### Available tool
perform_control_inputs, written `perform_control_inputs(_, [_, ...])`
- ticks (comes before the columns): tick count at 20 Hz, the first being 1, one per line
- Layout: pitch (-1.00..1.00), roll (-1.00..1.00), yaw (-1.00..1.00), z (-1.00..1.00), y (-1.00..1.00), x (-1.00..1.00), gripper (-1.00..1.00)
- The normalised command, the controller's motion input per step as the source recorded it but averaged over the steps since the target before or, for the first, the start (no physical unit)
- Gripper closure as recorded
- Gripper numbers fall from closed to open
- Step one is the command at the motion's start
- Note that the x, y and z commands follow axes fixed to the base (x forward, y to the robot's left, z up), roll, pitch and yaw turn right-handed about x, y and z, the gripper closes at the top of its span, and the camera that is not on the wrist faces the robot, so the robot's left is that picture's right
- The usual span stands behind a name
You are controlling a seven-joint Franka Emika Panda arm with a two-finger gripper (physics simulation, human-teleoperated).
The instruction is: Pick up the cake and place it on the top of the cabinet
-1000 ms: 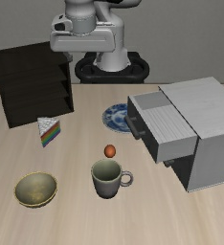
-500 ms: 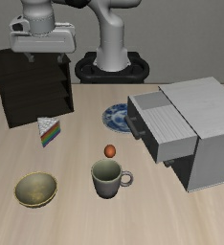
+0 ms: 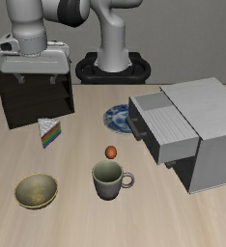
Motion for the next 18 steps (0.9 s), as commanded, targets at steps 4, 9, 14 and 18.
perform_control_inputs(4, [0.00,0.00,0.00,-1.00,0.00,0.00,-1.00])
perform_control_inputs(9, [0.00,0.00,0.00,-1.00,0.00,0.00,-1.00])
perform_control_inputs(14, [0.00,0.00,0.00,-1.00,0.00,0.00,-1.00])
perform_control_inputs(18, [0.00,0.00,0.00,-0.50,0.00,-0.50,-1.00])
